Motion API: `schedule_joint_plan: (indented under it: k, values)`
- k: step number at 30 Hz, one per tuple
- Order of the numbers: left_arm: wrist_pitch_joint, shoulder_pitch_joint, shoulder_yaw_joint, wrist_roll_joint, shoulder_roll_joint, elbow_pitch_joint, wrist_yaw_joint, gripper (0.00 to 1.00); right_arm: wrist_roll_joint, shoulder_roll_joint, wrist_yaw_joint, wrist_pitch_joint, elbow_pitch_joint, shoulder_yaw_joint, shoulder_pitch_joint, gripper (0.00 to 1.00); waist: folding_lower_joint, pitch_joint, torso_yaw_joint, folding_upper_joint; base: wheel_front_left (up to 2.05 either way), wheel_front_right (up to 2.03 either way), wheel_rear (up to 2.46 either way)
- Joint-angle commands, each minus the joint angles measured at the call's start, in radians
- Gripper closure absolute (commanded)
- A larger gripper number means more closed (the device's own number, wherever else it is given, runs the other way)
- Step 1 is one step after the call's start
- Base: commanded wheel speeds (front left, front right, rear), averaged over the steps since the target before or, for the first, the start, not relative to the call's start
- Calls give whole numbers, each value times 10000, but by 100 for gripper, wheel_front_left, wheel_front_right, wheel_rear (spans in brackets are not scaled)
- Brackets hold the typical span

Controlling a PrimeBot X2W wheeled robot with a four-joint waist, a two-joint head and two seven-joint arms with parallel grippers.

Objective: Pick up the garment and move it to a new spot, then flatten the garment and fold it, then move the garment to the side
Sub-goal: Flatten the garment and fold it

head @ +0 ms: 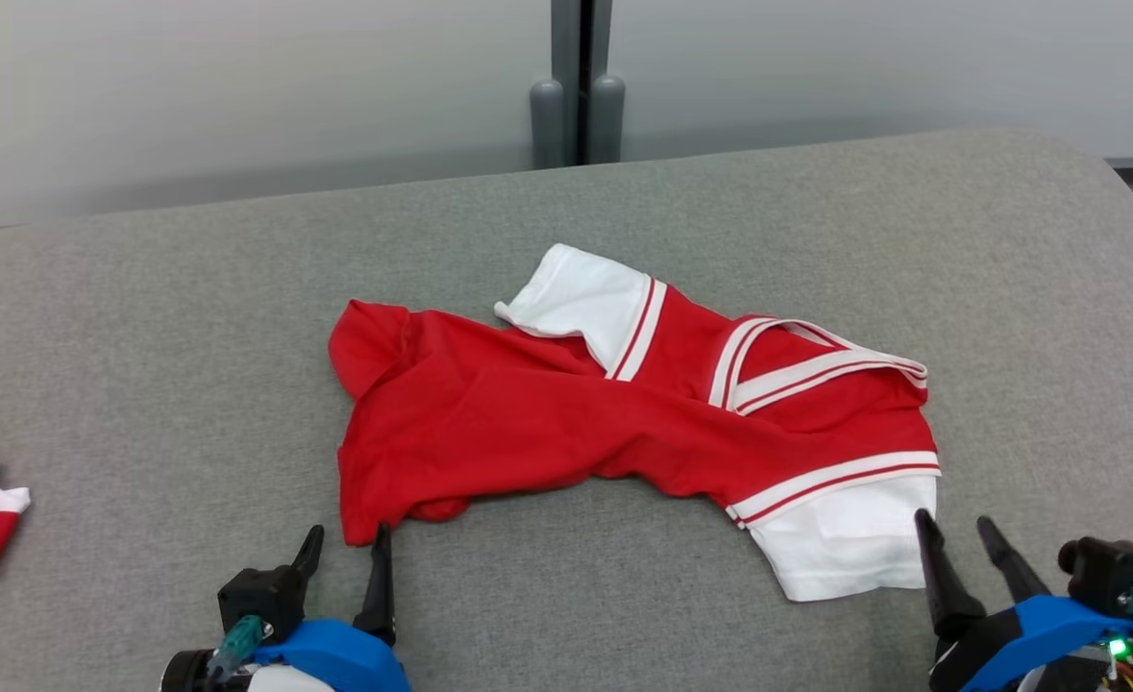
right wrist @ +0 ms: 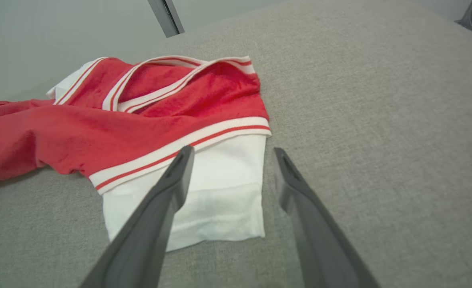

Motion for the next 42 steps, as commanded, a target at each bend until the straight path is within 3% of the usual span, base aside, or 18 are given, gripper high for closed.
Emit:
schedule_joint_plan:
  k: [1, 8, 13, 14, 15, 17, 18, 20, 22, 26, 32, 37, 42]
  values:
    - [-77, -296, 35, -38, 27, 260, 58, 0, 72, -20, 5, -38, 182, 71, 56, 0, -1, 74, -72, 0, 0, 0, 0]
    - [-277, -919, 299, -164, 109, 1338, 335, 0, 43, -17, 5, -157, 1120, 364, -385, 0, -1, 419, -335, 0, 0, 0, 0]
    - [-376, -1120, 273, -207, 110, 1698, 238, 0, 7, -17, 5, -126, 1774, 360, -593, 0, -1, 505, -381, 0, 0, 0, 0]
    - [-343, -1210, 203, -260, 85, 1900, 115, 22, -14, -11, 3, -92, 2120, 432, -686, 0, -1, 526, -387, 0, 0, 0, 0]
    - [-343, -1210, 203, -260, 85, 1900, 115, 22, -14, -11, 3, -92, 2120, 432, -686, 0, -1, 526, -387, 0, 0, 0, 0]
    - [-320, -1266, 122, -293, 59, 2098, -29, 83, 24, 2, 6, -93, 2386, 659, -732, 0, -1, 539, -389, 0, 0, 0, 0]
    - [-260, -1300, 76, -320, 38, 2212, -93, 100, -48, 6, 6, -42, 2503, 785, -756, 0, -1, 540, -384, 0, 0, 0, 0]
    - [-233, -1356, -18, -360, -1, 2380, -203, 100, -82, 55, 17, 39, 2686, 1014, -785, 0, -1, 536, -372, 0, 0, 0, 0]
    - [-295, -1437, -96, -402, -3, 2482, -300, 100, -118, 78, 28, 43, 2755, 1221, -838, 100, -1, 519, -366, 0, 0, 0, 0]
    - [-457, -1574, -155, -541, -52, 2397, -428, 100, -74, 43, 13, -219, 2566, 1209, -961, 100, -1, 452, -331, 0, 0, 0, 0]
    - [-614, -1391, 253, -1366, -87, 1275, -655, 100, 250, -21, 5, -706, 1186, 801, -1106, 100, -1, 198, -300, 0, 0, 0, 0]
    - [-579, -1062, 361, -2707, -175, -600, -792, 100, 287, -23, 5, -524, -654, 303, -910, 100, -1, -65, -235, 0, 0, 0, 0]
    - [317, -880, 208, -4249, 58, -3366, -837, 100, 198, -23, 5, 84, -2935, -168, -690, 100, -1, -197, -161, 0, 0, 0, 0]
